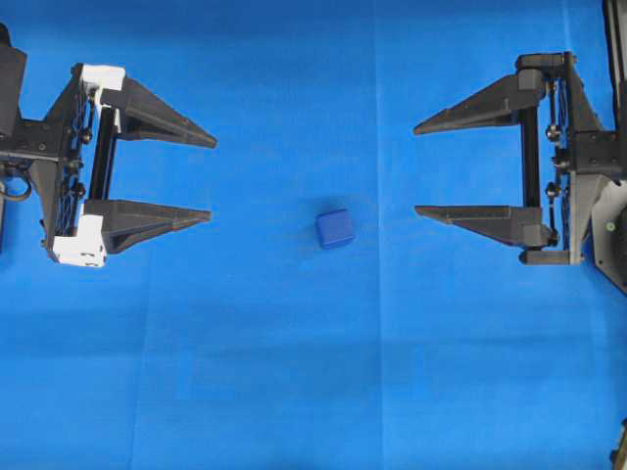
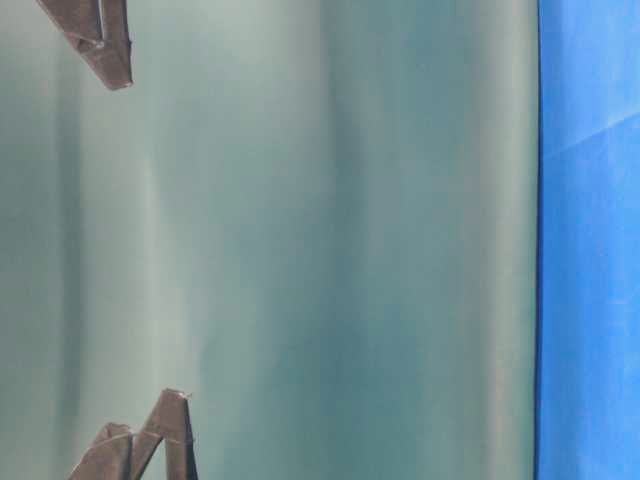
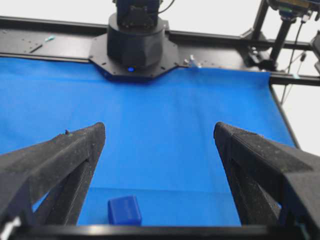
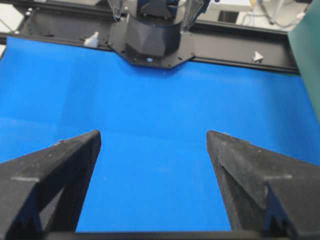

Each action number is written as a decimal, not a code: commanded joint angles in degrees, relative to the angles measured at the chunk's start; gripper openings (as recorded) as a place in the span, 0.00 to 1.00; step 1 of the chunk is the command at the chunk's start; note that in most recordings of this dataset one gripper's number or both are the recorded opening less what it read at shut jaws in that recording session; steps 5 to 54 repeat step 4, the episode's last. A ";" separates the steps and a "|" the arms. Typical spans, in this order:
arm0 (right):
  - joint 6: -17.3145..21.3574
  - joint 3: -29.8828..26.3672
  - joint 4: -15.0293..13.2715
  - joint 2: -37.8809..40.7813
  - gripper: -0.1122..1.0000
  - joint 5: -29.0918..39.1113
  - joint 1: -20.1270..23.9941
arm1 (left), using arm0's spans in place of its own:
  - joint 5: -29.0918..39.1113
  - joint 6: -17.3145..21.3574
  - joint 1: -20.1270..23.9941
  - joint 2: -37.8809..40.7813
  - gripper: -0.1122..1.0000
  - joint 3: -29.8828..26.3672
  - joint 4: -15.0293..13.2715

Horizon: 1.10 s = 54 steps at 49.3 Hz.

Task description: Handover the blue block to the right arm after grasping it with the left arm, then place it in the designated position.

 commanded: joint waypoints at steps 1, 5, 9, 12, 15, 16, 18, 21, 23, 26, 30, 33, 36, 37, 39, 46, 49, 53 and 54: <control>-0.09 -0.53 -0.09 -0.09 0.84 -0.44 -0.09 | -0.53 0.09 -0.18 -0.62 0.94 -1.05 0.18; -0.09 -0.62 -0.09 -0.09 0.84 -0.44 -0.09 | -0.53 0.09 -0.18 -0.62 0.94 -1.05 0.09; -0.09 -0.62 -0.09 -0.09 0.84 -0.44 -0.09 | -0.53 0.09 -0.18 -0.62 0.94 -1.05 0.09; -0.09 -0.62 -0.09 -0.09 0.84 -0.44 -0.09 | -0.53 0.09 -0.18 -0.62 0.94 -1.05 0.09; -0.09 -0.62 -0.09 -0.09 0.84 -0.44 -0.09 | -0.53 0.09 -0.18 -0.62 0.94 -1.05 0.09; -0.09 -0.62 -0.09 -0.09 0.84 -0.44 -0.09 | -0.53 0.09 -0.18 -0.62 0.94 -1.05 0.09; -0.09 -0.62 -0.09 -0.09 0.84 -0.44 -0.09 | -0.53 0.09 -0.18 -0.62 0.94 -1.05 0.09; -0.09 -0.62 -0.09 -0.09 0.84 -0.44 -0.09 | -0.53 0.09 -0.18 -0.62 0.94 -1.05 0.09; -0.09 -0.62 -0.09 -0.09 0.84 -0.44 -0.09 | -0.53 0.09 -0.18 -0.62 0.94 -1.05 0.09; -0.09 -0.62 -0.09 -0.09 0.84 -0.44 -0.09 | -0.53 0.09 -0.18 -0.62 0.94 -1.05 0.09; -0.09 -0.62 -0.09 -0.09 0.84 -0.44 -0.09 | -0.53 0.09 -0.18 -0.62 0.94 -1.05 0.09; -0.09 -0.62 -0.09 -0.09 0.84 -0.44 -0.09 | -0.53 0.09 -0.18 -0.62 0.94 -1.05 0.09; -0.09 -0.62 -0.09 -0.09 0.84 -0.44 -0.09 | -0.53 0.09 -0.18 -0.62 0.94 -1.05 0.09; -0.09 -0.62 -0.09 -0.09 0.84 -0.44 -0.09 | -0.53 0.09 -0.18 -0.62 0.94 -1.05 0.09; -0.09 -0.62 -0.09 -0.09 0.84 -0.44 -0.09 | -0.53 0.09 -0.18 -0.62 0.94 -1.05 0.09; -0.09 -0.62 -0.09 -0.09 0.84 -0.44 -0.09 | -0.53 0.09 -0.18 -0.62 0.94 -1.05 0.09; -0.09 -0.62 -0.09 -0.09 0.84 -0.44 -0.09 | -0.53 0.09 -0.18 -0.62 0.94 -1.05 0.09; -0.09 -0.62 -0.09 -0.09 0.84 -0.44 -0.09 | -0.53 0.09 -0.18 -0.62 0.94 -1.05 0.09; -0.09 -0.62 -0.09 -0.09 0.84 -0.44 -0.09 | -0.53 0.09 -0.18 -0.62 0.94 -1.05 0.09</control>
